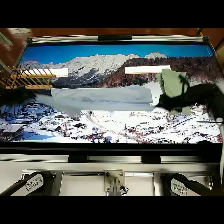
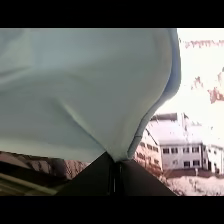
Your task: Fold the shirts.
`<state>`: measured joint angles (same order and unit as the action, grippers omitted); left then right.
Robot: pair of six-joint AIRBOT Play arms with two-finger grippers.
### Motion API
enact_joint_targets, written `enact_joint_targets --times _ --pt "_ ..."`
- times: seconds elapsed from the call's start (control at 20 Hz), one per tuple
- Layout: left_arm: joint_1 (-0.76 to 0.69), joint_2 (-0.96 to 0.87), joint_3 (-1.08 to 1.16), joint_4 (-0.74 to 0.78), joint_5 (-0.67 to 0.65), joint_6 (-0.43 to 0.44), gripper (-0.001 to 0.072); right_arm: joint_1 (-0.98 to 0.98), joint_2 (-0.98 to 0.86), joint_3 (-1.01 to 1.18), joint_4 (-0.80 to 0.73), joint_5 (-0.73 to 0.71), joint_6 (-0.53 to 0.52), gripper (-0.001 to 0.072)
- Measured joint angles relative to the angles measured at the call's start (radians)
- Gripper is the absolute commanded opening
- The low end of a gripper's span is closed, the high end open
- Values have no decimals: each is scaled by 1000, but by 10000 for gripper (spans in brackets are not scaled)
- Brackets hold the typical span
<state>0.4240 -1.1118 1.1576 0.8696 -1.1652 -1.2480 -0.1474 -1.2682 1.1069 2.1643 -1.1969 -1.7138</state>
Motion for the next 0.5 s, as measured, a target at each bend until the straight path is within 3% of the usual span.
enact_joint_targets --times 0.3,0.5 --pt "0 225 554 -138 199 5 33 0 253 486 -21 94 -86 61" --pt "0 359 752 -145 288 6 33 0 407 696 -93 177 -98 61"
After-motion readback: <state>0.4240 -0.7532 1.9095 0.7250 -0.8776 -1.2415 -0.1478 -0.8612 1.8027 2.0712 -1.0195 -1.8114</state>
